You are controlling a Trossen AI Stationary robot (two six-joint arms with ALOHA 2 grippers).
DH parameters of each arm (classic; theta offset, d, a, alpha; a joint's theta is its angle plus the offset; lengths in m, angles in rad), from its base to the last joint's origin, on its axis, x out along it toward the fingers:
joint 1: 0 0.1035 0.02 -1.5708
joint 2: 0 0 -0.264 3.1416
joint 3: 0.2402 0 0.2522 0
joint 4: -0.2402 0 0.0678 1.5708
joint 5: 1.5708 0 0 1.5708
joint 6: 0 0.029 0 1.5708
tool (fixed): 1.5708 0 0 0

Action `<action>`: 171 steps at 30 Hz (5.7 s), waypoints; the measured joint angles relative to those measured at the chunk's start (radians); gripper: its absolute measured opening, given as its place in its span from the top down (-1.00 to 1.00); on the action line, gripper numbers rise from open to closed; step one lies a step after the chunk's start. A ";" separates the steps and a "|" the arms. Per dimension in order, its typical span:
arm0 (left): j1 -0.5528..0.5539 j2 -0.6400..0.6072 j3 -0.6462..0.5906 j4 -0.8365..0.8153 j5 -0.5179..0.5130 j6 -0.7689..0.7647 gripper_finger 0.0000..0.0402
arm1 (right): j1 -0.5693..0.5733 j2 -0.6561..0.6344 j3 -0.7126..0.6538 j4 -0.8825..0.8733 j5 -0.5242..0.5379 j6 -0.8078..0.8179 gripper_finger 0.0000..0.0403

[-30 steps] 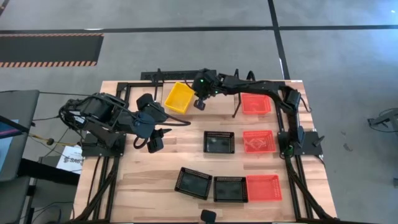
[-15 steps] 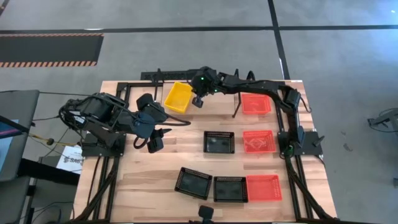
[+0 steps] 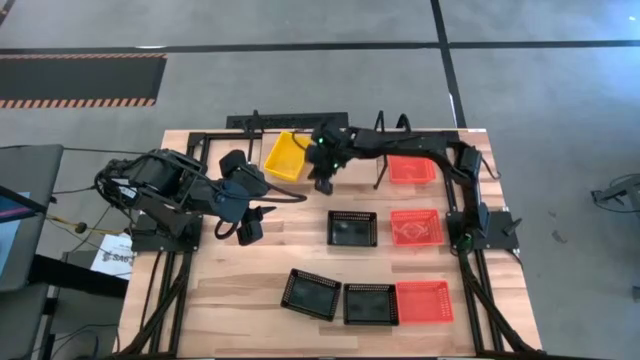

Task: Stack baskets on shelf by color
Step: Move the stacked yellow bin on the left of the shelf, then put the top black bin on the shelf

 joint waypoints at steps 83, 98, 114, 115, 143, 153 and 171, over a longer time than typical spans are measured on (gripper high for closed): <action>0.004 0.001 0.000 0.000 -0.063 0.015 0.01 | 0.206 -0.062 0.031 -0.087 0.413 -0.054 1.00; 0.026 0.001 0.000 0.000 -0.101 0.089 0.01 | 0.323 -0.599 0.031 -0.728 0.607 0.299 1.00; 0.137 0.001 0.000 0.000 -0.044 0.106 0.01 | 0.353 -0.836 0.016 -1.096 0.708 0.615 0.88; 0.142 0.001 0.000 0.000 -0.044 0.106 0.01 | 0.336 -0.835 0.016 -1.106 0.708 0.604 0.88; 0.182 0.414 0.000 0.155 0.159 0.248 0.01 | 0.347 -0.752 0.016 -1.096 0.621 0.545 0.93; 0.186 0.693 0.000 0.191 0.252 0.341 0.11 | 0.418 -0.782 0.019 -1.088 0.615 0.516 0.93; 0.423 0.752 0.132 0.424 0.577 0.341 0.24 | 0.568 -0.814 0.274 -0.917 0.563 0.470 0.94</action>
